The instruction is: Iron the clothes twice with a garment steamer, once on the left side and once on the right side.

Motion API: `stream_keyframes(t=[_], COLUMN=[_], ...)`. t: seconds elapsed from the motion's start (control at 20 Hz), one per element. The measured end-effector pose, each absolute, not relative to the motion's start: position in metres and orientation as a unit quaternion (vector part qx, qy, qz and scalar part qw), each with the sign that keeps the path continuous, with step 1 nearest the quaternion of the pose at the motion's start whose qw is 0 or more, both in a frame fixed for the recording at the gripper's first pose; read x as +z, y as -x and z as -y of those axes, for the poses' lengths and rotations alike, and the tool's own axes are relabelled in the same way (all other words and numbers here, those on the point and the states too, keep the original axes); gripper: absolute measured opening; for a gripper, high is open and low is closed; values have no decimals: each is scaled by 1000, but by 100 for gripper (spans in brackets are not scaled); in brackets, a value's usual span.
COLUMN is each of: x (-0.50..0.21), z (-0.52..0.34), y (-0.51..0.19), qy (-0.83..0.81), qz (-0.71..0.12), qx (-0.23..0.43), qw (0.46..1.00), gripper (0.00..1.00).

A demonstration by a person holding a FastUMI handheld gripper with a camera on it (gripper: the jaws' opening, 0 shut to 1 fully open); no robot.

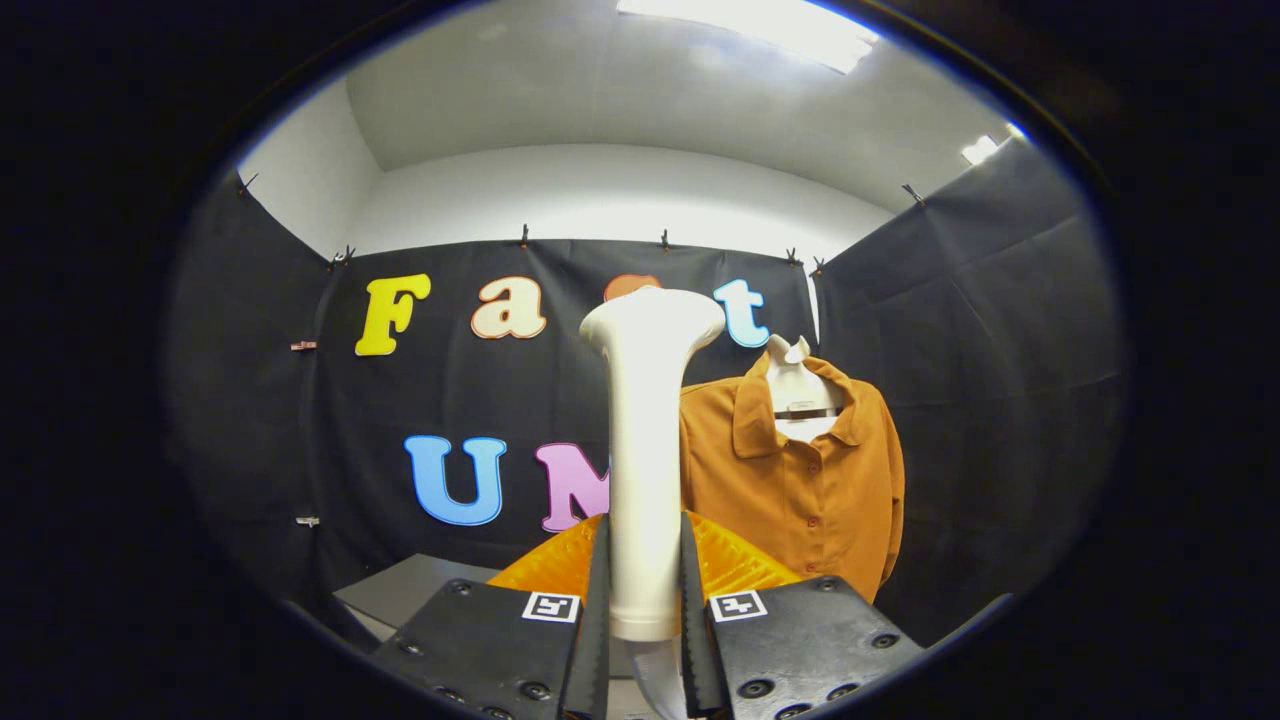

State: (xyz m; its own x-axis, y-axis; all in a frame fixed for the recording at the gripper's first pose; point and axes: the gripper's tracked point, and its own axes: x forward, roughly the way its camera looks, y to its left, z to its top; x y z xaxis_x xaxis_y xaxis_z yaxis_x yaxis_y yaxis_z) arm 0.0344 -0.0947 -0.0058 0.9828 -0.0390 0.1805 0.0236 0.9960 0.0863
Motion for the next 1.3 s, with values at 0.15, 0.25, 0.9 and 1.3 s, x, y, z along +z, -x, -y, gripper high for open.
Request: stream_keyframes(t=[0.15, 0.25, 0.9, 1.3], x=[-16, -27, -99, -134], z=[123, 137, 199, 201], y=[-44, -54, -138, -157], qy=[-41, -49, -54, -47], qz=[82, 74, 11, -11], qx=[-24, -28, -43, -41], qw=[995, 996, 998, 998], gripper=[33, 33, 33, 33])
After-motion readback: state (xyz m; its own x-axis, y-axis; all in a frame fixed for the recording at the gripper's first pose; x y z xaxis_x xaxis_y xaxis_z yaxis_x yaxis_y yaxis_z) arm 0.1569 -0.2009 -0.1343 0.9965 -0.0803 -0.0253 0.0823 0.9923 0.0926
